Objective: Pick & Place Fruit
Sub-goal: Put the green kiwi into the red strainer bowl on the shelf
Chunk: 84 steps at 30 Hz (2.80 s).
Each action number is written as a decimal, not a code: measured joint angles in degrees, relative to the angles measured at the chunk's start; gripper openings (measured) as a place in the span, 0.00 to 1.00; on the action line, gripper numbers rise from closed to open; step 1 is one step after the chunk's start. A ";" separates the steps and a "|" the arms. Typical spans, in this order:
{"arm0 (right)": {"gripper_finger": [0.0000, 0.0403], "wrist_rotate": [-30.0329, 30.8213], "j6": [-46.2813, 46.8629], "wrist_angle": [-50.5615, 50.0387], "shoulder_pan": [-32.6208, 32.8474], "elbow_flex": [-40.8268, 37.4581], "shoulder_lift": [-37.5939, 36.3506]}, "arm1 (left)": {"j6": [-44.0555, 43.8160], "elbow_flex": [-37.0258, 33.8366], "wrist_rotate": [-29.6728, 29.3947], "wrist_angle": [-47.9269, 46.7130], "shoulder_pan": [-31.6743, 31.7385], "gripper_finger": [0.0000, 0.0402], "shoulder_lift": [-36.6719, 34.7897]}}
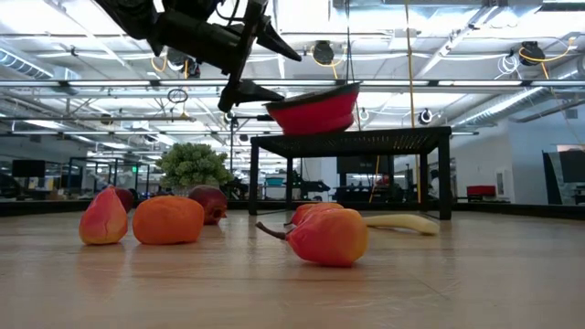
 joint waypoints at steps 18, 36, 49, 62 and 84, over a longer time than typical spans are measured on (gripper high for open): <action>0.78 -0.69 4.93 5.00 -2.54 0.00 -0.38 | 2.66 -0.09 2.25 3.54 2.31 0.88 -2.86; 0.78 -0.78 2.99 5.09 -2.51 0.00 -0.05 | 0.85 0.00 -23.63 -27.01 -10.86 0.88 -20.70; 0.78 -2.14 1.92 5.32 -2.51 0.00 1.26 | 7.58 -6.58 -22.79 -22.08 -16.21 0.88 -23.12; 0.78 -0.44 2.14 8.74 -2.50 0.00 3.57 | 14.70 -28.79 -8.17 1.39 -10.55 0.88 -41.65; 0.78 20.92 19.21 23.72 -3.85 0.00 12.45 | 13.13 -42.64 -1.03 0.79 -4.43 0.88 -60.04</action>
